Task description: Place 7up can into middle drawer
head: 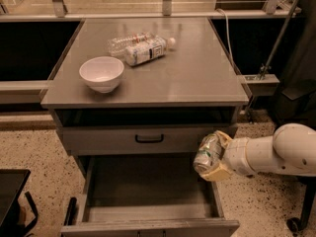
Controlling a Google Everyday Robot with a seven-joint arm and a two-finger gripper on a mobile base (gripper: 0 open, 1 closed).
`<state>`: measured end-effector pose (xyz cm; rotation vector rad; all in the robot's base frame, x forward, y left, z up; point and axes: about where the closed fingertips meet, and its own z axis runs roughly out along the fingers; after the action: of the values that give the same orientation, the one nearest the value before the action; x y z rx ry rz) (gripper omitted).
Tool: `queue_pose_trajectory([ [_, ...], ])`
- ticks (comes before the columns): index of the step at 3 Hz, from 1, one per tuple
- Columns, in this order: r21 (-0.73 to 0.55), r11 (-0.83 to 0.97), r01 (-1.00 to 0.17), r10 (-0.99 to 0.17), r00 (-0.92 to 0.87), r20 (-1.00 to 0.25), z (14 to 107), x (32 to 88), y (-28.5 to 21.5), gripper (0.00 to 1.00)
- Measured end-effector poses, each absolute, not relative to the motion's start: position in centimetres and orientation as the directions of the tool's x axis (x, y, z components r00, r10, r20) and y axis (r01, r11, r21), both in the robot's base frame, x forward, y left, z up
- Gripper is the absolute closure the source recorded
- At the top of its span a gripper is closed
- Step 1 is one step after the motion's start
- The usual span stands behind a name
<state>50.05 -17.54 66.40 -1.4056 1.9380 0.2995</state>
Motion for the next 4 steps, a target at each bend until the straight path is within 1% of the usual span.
queue_pose_trajectory([
  [1, -0.167, 0.386, -0.907, -0.716, -0.181, -0.674, 64.3, 49.0, -17.6, 1.0],
  [2, -0.084, 0.408, -0.909, -0.694, -0.25, -0.675, 59.3, 47.1, -17.9, 1.0],
  [3, -0.018, 0.404, -0.915, -0.693, -0.293, -0.659, 50.8, 48.4, -15.9, 1.0],
  [4, 0.007, 0.387, -0.922, -0.702, -0.299, -0.646, 48.9, 48.9, -14.7, 1.0],
])
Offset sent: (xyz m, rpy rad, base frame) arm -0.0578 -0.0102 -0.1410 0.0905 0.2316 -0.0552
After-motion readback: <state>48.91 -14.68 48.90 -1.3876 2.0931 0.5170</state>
